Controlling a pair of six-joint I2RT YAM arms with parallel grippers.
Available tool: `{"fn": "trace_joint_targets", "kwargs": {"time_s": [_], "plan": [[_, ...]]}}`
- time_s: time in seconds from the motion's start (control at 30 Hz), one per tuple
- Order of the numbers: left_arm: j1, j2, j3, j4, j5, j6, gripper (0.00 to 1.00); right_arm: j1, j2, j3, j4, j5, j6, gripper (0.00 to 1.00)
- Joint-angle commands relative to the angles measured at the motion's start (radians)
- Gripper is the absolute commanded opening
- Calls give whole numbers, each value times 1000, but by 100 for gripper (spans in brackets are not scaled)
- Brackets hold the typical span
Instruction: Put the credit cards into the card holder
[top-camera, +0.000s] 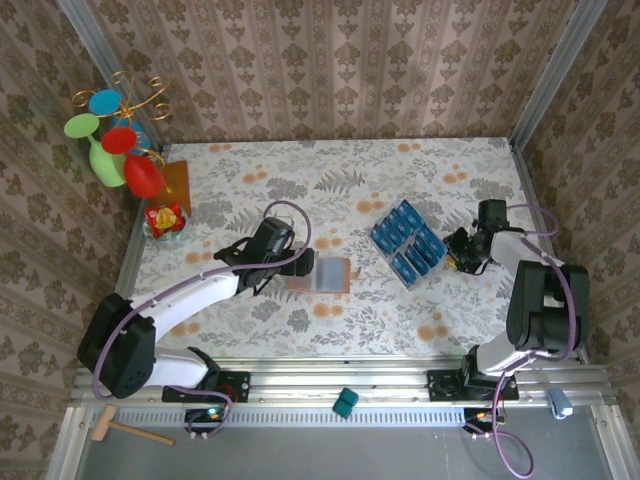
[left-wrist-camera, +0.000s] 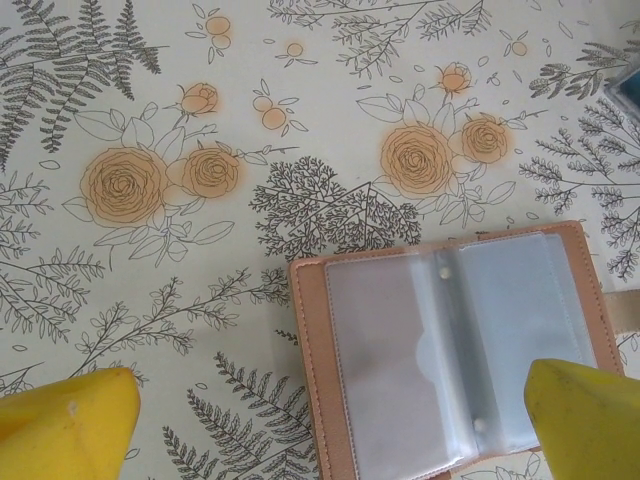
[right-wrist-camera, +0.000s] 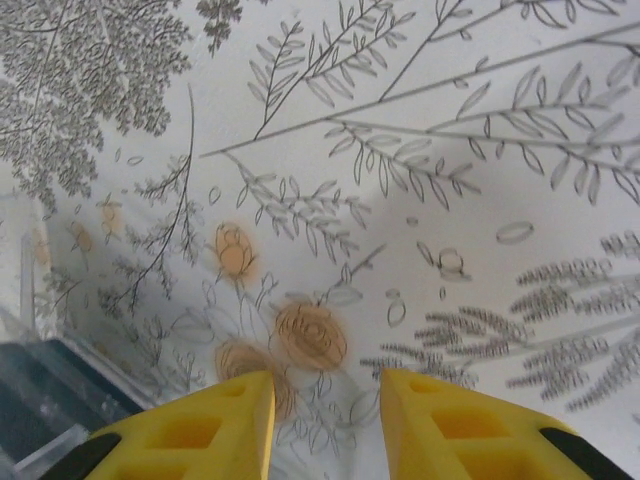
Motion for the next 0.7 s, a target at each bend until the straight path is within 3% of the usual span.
{"fn": "trace_joint_targets", "kwargs": {"time_s": [0.0,0.2,0.3,0.5,0.67], "plan": [[-3,-22,-9,-19,-10,-8,100,8,-112,23,-77,57,8,37],[-1,-10,-5,-18,-15,-7,100,4,-267,140,-177,140,6,42],[4,4,2,-18,-18,-3,100,65,-281,213,-216,164,-51,42],[34,21,19,-28,-11,8,100,295,-160,382,-307,196,-199,42],[65,14,19,-37,-1,11,100,426,3,457,-347,222,-282,40]]}}
